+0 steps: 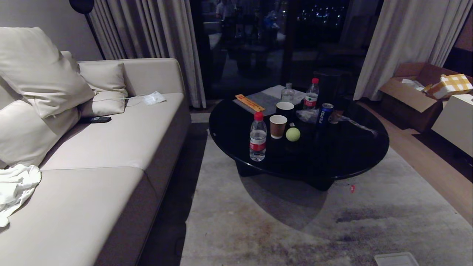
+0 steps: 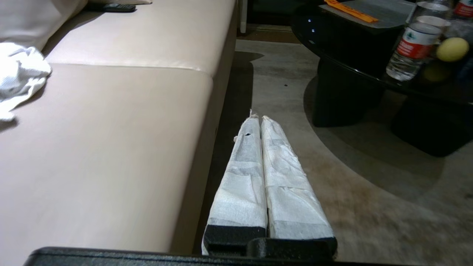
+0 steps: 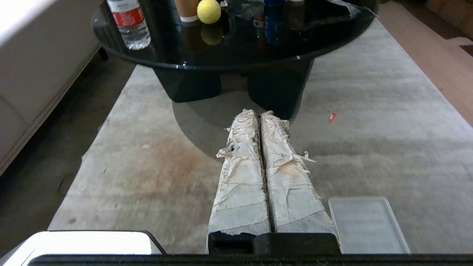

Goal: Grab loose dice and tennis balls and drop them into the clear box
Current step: Pick up the ball on the table

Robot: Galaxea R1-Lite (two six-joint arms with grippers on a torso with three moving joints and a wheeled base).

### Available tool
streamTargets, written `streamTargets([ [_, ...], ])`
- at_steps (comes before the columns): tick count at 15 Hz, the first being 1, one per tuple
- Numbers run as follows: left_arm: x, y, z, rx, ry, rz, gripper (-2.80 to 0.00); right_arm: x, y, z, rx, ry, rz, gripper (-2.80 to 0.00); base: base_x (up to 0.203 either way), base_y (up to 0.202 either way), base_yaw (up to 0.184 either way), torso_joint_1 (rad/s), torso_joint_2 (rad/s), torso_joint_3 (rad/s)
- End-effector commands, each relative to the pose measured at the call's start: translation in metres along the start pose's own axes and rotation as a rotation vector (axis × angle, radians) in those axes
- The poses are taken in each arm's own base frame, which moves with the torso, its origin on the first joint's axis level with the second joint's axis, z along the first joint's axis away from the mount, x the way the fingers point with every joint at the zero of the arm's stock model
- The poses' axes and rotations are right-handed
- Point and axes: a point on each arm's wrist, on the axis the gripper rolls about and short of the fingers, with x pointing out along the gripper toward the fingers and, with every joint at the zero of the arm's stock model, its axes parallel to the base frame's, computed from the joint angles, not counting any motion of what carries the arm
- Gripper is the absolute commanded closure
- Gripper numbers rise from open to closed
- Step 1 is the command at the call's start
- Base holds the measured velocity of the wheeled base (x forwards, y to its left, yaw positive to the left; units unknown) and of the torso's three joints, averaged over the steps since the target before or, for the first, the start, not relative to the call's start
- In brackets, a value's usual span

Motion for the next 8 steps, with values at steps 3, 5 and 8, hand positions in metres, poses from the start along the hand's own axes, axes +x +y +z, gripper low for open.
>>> streamTargets([
  [3, 0.0002, 0.0, -0.0004, 0.0, 0.003, 0.001, 0.0, 0.0001, 0.0, 0.0, 0.0, 0.002, 0.001, 0.0, 0.181, 0.0, 0.0, 0.002, 0.0, 0.004],
  [5, 0.0002, 0.0, -0.0004, 0.0, 0.003, 0.001, 0.0, 0.0001, 0.0, 0.0, 0.0, 0.002, 0.001, 0.0, 0.186, 0.0, 0.001, 0.005, 0.0, 0.001],
  [8, 0.0002, 0.0, -0.0004, -0.001, 0.003, 0.001, 0.0, 0.0001, 0.0, 0.0, 0.0, 0.002, 0.001, 0.0, 0.184, 0.0, 0.0, 0.002, 0.0, 0.004],
])
